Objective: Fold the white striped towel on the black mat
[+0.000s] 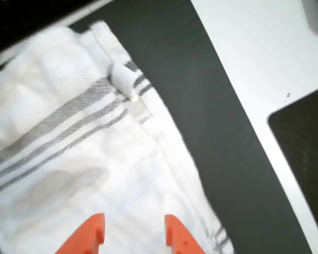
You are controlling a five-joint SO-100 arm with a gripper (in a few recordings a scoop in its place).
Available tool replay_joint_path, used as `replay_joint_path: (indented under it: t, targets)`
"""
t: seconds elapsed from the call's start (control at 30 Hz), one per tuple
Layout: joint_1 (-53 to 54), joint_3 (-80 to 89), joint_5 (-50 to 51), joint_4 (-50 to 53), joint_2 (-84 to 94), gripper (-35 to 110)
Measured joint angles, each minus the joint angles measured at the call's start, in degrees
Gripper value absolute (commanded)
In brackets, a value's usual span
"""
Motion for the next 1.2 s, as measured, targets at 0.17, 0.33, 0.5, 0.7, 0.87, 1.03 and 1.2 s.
replay_joint_path:
  t: [0.17, 0.33, 0.5, 0.7, 0.87, 1.03, 1.2]
  targets:
    - [-3.69, 4.57, 0.97, 1.14, 6.33, 15]
    - [-6.86, 8.79, 1.85, 2.37, 10.9, 14]
    - [-9.76, 13.62, 2.55, 4.22, 17.14, 14]
    - [-11.34, 20.39, 2.37, 5.98, 24.96, 14]
    - [-13.62, 25.58, 1.85, 8.53, 32.78, 13]
    - [-16.17, 32.78, 1.85, 10.11, 41.57, 0]
    - [-21.27, 40.96, 1.93, 10.37, 52.29, 0]
